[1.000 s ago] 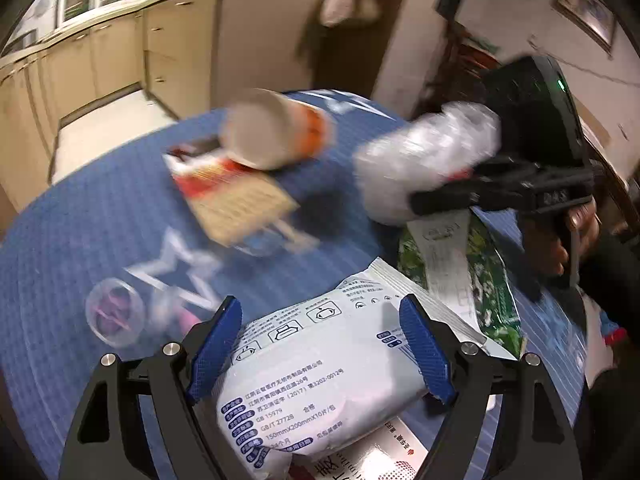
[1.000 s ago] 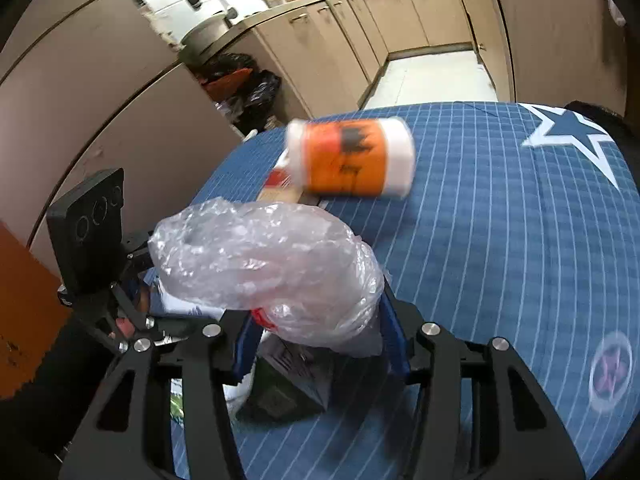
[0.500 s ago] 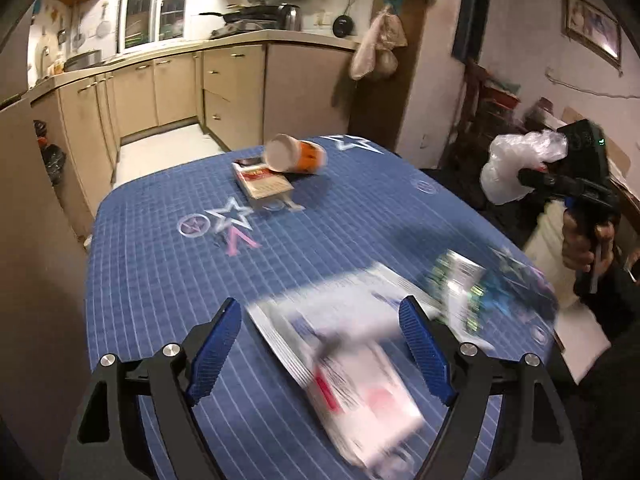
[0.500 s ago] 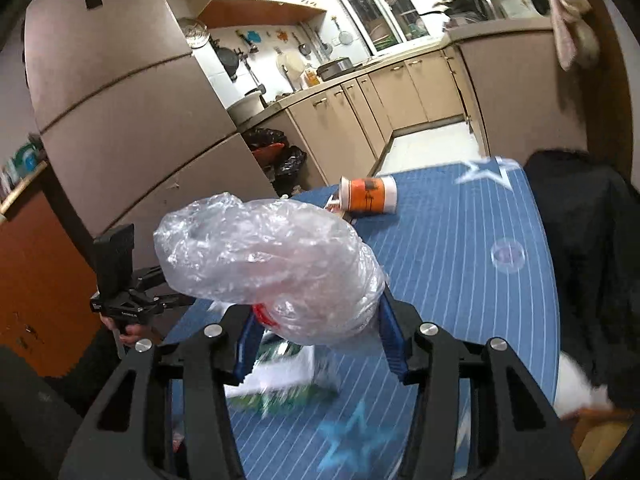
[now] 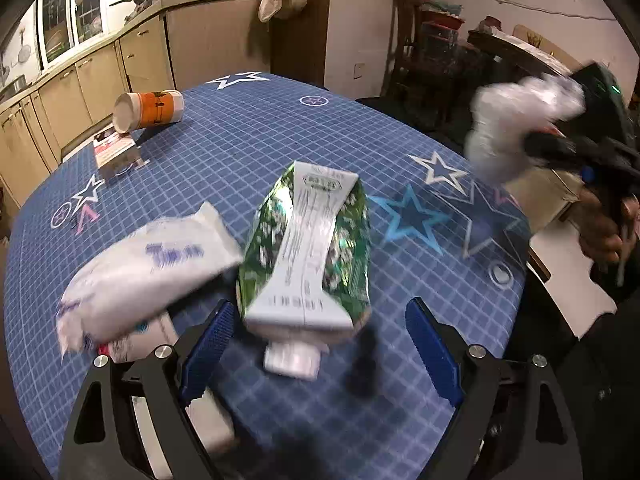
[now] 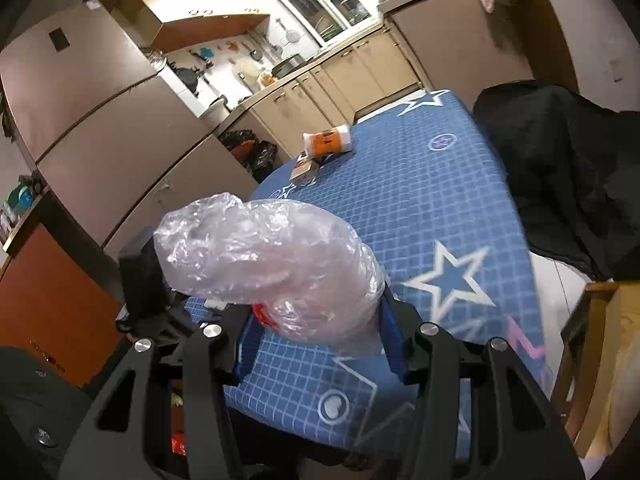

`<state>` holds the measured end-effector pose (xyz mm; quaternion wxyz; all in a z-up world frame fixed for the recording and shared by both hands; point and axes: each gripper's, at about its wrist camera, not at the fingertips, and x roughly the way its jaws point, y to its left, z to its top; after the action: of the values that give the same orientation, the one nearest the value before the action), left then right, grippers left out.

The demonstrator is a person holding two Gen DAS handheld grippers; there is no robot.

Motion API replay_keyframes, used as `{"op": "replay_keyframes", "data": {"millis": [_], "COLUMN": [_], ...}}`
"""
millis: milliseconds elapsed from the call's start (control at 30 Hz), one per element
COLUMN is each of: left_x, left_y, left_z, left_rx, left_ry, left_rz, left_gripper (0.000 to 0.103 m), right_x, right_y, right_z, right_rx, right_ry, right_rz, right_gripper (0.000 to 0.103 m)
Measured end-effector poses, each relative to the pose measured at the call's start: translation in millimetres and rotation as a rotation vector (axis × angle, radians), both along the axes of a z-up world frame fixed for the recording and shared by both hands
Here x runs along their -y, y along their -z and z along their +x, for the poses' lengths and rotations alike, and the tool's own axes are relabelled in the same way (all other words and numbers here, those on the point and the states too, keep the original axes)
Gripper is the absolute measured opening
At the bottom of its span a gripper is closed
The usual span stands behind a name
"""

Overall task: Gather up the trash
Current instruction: 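Grasp the green milk carton with the left tool while the right tool grasps the clear plastic bag, then carry the milk carton and plastic bag with both tools over the white bucket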

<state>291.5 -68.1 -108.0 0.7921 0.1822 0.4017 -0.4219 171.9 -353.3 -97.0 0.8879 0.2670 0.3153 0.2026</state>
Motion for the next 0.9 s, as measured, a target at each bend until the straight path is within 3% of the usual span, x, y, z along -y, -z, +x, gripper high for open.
{"op": "replay_keyframes", "data": {"millis": [100, 433, 500, 700, 900], "left_x": [13, 60, 59, 62, 60], "left_y": [3, 25, 25, 22, 8], "left_z": [4, 16, 15, -6, -22], "left_rx": [0.009, 0.072, 0.066, 0.134, 0.19], "left_ry": [0.025, 0.053, 0.041, -0.029, -0.171], "left_rz": [0.023, 0.158, 0.138, 0.152, 0.145], "left_gripper": [0.092, 0.091, 0.08, 0.079, 0.079], "right_x": [6, 7, 6, 0, -15], "right_y": [3, 10, 13, 15, 14], "right_z": [-8, -13, -12, -11, -9], "right_rx": [0.003, 0.005, -0.003, -0.01, -0.024], "right_ry": [0.017, 0.028, 0.033, 0.052, 0.076], "right_rz": [0.001, -0.015, -0.023, -0.057, -0.128], "right_gripper": [0.049, 0.049, 0.049, 0.049, 0.049]}}
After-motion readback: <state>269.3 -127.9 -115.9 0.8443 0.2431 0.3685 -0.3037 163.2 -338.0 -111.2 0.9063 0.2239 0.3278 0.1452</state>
